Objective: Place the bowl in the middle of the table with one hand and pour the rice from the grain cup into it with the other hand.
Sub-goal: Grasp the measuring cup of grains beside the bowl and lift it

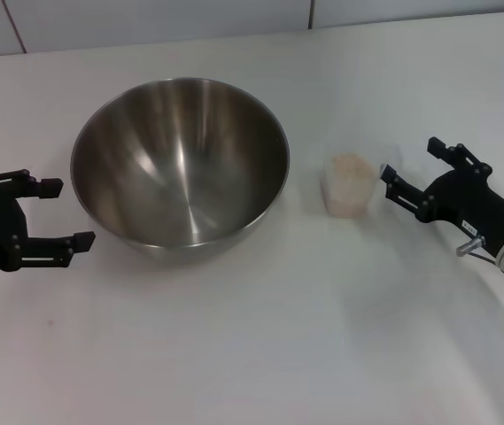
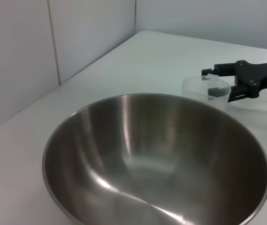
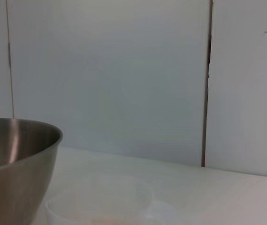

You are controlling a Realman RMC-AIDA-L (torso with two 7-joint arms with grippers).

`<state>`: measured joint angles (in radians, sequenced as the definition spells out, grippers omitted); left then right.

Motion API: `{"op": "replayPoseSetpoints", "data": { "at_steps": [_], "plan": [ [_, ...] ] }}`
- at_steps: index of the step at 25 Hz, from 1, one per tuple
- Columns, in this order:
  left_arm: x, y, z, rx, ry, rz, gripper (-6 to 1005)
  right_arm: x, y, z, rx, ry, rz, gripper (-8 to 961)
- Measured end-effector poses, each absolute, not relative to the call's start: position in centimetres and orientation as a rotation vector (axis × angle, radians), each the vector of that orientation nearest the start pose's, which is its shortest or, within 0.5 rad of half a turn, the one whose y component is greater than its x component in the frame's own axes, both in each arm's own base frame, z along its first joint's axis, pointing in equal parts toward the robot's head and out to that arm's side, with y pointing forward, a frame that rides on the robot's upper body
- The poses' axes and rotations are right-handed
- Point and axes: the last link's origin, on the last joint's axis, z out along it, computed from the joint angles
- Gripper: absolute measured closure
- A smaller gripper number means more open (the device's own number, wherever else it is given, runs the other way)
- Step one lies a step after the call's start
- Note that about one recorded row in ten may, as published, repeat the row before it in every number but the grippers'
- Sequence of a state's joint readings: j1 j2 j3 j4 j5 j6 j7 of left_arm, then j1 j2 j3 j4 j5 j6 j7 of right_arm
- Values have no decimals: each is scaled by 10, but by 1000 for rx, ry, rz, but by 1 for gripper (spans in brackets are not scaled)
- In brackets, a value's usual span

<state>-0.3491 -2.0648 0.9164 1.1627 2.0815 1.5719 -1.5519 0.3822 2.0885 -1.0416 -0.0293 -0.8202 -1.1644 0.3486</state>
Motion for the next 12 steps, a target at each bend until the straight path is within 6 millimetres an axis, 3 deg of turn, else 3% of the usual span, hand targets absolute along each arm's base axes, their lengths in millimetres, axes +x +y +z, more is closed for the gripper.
{"op": "replayPoseSetpoints", "data": {
  "at_steps": [12],
  "plan": [
    [-263,316,48,-2762,-408,-243,135,347,303,-43,-1949,561,575,162]
  ]
}}
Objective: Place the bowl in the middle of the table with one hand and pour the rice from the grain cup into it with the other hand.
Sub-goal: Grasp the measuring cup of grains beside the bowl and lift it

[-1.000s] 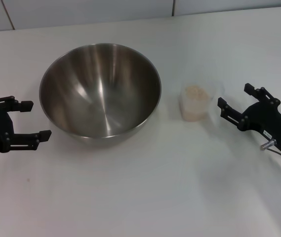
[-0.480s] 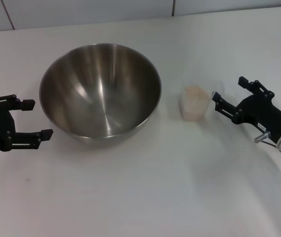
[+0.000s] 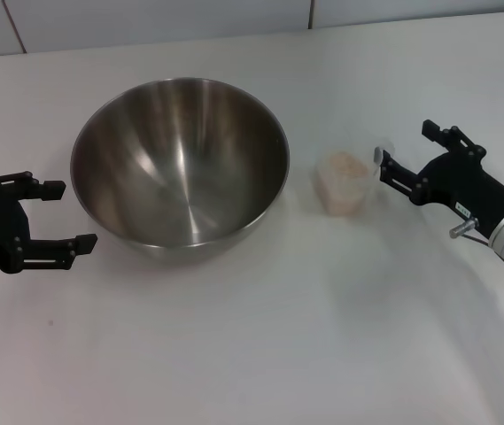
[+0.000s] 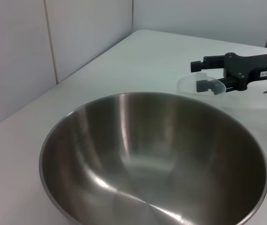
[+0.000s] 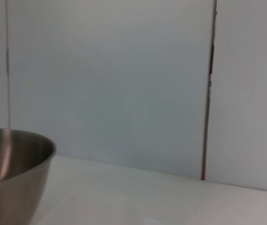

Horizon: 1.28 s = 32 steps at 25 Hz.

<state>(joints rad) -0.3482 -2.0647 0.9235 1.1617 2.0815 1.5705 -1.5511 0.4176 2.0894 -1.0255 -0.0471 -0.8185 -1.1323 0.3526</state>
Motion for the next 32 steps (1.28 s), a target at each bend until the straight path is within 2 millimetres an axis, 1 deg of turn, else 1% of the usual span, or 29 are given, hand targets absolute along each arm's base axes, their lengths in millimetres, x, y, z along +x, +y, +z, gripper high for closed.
{"op": "replayPoseSetpoints", "data": {
  "at_steps": [4,10,17,24,32],
  "plan": [
    [-264,316,48,-2762,-409,-243,135,348,307,-43,-1939,572,561,167],
    [-264,316,49,-2762,-410,-242,135,344,312,-43,-1943,561,566,173],
    [-265,316,50,-2756,-415,-244,136,342,313,-43,-1951,549,568,180],
    [-265,319,51,-2732,-415,-251,136,341,314,-44,-1957,545,565,387],
    [-263,321,51,-2729,-414,-248,136,339,315,-45,-1964,540,567,581]
  ]
}}
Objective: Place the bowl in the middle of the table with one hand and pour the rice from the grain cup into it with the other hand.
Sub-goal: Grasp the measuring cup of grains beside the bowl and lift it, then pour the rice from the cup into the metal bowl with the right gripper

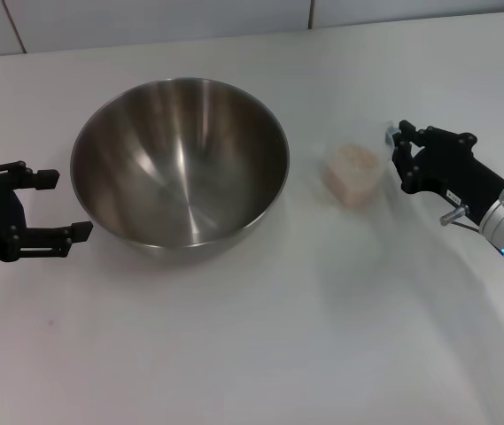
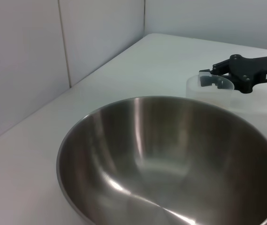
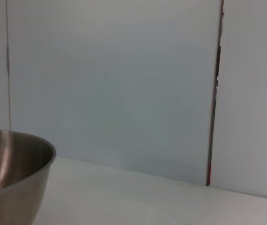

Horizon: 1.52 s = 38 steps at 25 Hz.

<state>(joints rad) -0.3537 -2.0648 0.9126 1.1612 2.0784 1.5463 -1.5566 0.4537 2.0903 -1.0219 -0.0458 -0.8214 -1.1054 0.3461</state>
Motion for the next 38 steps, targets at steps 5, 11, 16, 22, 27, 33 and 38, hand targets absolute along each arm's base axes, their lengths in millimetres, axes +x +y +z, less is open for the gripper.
{"op": "replayPoseSetpoints", "data": {
  "at_steps": [5,11,16,22,27,33,38],
  "plan": [
    [-263,321,51,-2732,-412,-244,136,338,316,-46,-1966,541,569,826],
    [-263,321,50,-2734,-411,-243,136,338,316,-45,-1961,539,575,949],
    [-263,321,51,-2730,-413,-245,136,332,315,-41,-1944,507,634,950],
    [-264,321,51,-2729,-416,-245,136,314,313,-22,-1853,369,781,948],
    [-264,321,51,-2730,-414,-245,136,275,327,-9,-1805,130,917,949],
    [-263,321,51,-2732,-416,-246,136,239,341,-24,-1783,-252,760,949],
    [-262,322,51,-2733,-417,-245,136,219,348,-39,-1718,-568,544,948]
  ]
}}
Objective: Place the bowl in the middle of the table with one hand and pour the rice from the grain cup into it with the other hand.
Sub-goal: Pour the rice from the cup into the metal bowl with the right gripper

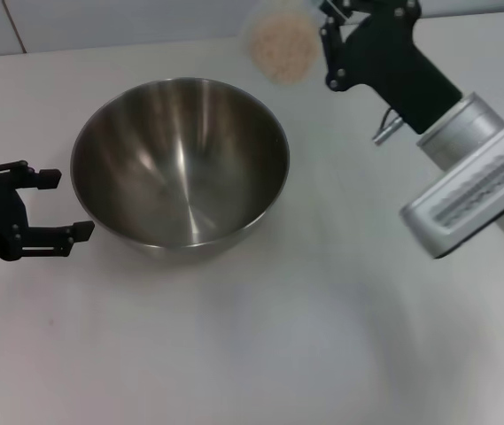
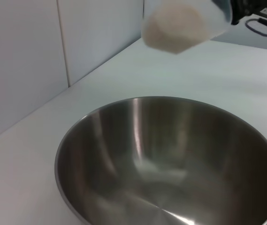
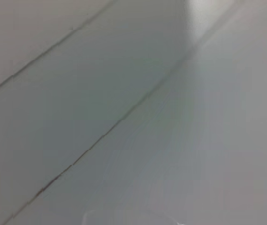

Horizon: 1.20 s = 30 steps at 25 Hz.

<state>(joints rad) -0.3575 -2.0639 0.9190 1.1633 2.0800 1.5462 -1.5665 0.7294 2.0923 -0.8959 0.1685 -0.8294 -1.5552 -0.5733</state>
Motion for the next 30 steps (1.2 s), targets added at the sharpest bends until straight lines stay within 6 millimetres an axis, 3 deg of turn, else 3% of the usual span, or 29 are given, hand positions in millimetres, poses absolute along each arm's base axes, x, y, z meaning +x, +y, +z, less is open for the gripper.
{"op": "replayPoseSetpoints", "data": {
  "at_steps": [1,4,11,14,21,30],
  "plan": [
    [-262,322,51,-2733,-417,-245,136,219,348,-39,-1718,-568,544,948],
    [-260,323,51,-2733,-410,-243,136,209,349,-49,-1624,-779,355,949],
    [-258,325,52,-2735,-401,-245,136,191,349,-64,-1507,-1016,186,949],
    [-258,325,52,-2736,-401,-244,135,182,347,-81,-1482,-1161,100,949],
    [-258,325,51,-2736,-403,-245,135,176,339,-102,-1428,-1387,-14,948],
    [-257,326,52,-2737,-399,-246,135,174,326,-115,-1177,-1645,-247,948]
  ]
}}
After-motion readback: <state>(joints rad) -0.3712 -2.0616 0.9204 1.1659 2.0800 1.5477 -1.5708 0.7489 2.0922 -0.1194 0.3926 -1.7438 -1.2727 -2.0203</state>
